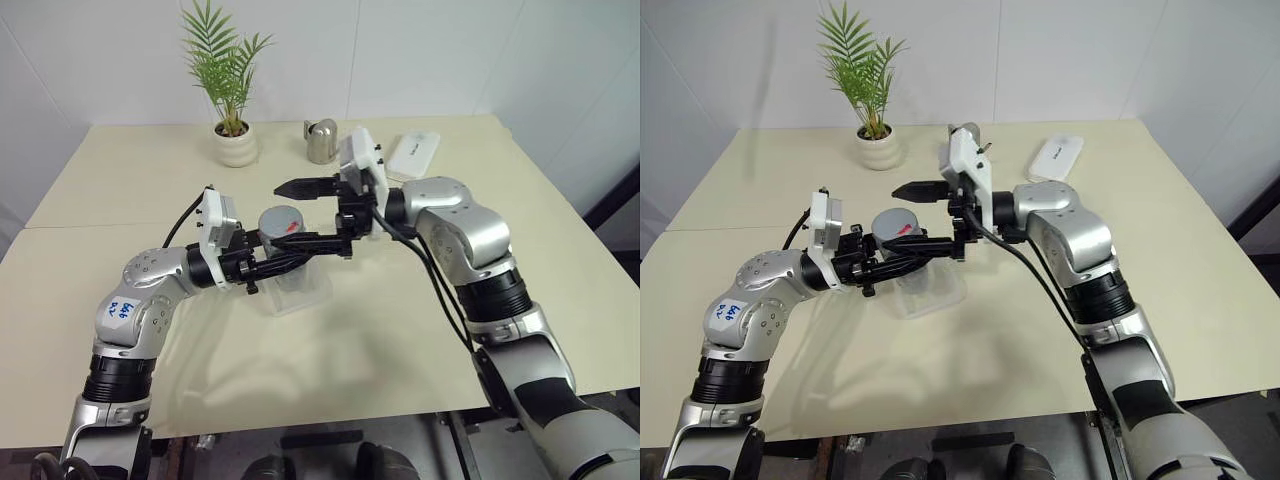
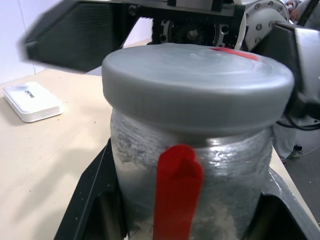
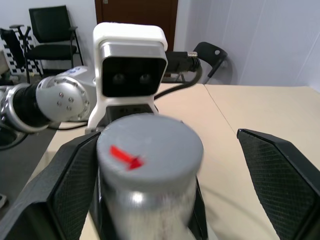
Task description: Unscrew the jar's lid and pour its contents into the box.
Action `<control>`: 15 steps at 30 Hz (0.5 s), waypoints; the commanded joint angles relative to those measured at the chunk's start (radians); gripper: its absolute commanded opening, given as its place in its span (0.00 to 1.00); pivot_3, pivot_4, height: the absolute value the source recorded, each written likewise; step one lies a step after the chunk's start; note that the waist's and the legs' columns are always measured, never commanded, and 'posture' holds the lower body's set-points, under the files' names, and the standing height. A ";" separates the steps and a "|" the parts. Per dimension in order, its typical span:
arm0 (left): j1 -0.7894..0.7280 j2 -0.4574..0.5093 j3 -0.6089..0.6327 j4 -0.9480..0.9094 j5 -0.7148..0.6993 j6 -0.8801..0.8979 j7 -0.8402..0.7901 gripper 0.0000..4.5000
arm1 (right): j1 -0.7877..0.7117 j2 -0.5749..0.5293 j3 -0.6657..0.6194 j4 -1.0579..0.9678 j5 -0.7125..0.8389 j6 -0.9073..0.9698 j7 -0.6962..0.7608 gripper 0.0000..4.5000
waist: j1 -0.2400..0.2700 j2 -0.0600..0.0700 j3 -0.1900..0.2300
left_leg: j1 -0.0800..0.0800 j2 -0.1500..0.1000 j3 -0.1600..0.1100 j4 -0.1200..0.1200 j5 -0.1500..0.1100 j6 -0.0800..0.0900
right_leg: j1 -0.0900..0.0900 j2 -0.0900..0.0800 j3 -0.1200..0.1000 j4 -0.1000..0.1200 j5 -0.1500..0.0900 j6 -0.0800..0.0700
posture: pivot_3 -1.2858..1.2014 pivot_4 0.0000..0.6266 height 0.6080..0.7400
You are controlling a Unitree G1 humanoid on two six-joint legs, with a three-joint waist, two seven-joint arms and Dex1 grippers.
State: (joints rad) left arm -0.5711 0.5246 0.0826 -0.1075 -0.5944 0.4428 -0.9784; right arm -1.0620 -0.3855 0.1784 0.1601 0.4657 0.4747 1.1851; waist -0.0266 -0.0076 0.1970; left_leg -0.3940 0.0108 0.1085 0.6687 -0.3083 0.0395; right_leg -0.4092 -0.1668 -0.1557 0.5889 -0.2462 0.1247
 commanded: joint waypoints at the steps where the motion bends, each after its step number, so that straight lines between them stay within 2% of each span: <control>1: 0.021 0.011 0.007 -0.069 -0.024 -0.021 -0.031 0.44 | 0.039 -0.096 -0.098 0.012 -0.010 -0.055 0.017 0.99 | 0.004 0.000 0.000 | 0.000 0.000 0.000 0.000 0.000 0.000 | 0.000 0.000 0.000 0.000 0.000 0.000 | 0.52 0.24 1.00; 6: 0.044 0.031 0.028 -0.084 -0.022 -0.018 -0.032 0.44 | 0.081 -0.171 -0.144 -0.021 0.030 0.000 0.044 0.99 | -0.002 0.000 0.000 | -0.001 0.000 0.000 0.000 0.000 0.000 | 0.000 0.000 0.000 -0.001 0.000 0.000 | 0.52 0.24 1.00; 9: 0.045 0.048 0.033 -0.068 -0.001 -0.026 -0.028 0.44 | 0.111 -0.178 -0.147 -0.082 0.065 0.048 0.056 0.99 | -0.004 0.000 0.000 | 0.001 0.002 0.002 0.000 0.000 -0.001 | 0.000 0.001 0.001 0.000 0.000 0.000 | 0.52 0.24 1.00; 15: 0.021 0.044 0.016 -0.047 0.010 -0.031 -0.020 0.44 | 0.114 -0.077 -0.111 -0.227 0.139 0.135 -0.002 0.99 | 0.000 0.000 0.000 | 0.002 0.002 0.003 0.000 0.000 -0.001 | 0.000 0.001 0.002 0.001 0.001 -0.002 | 0.52 0.24 1.00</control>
State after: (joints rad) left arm -0.5324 0.5674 0.0938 -0.1405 -0.5838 0.4329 -0.9990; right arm -0.9294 -0.4750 0.0721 -0.0036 0.5667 0.5904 1.2036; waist -0.0269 -0.0075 0.1970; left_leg -0.3916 0.0131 0.1117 0.6691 -0.3078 0.0387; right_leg -0.4093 -0.1655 -0.1534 0.5899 -0.2450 0.1226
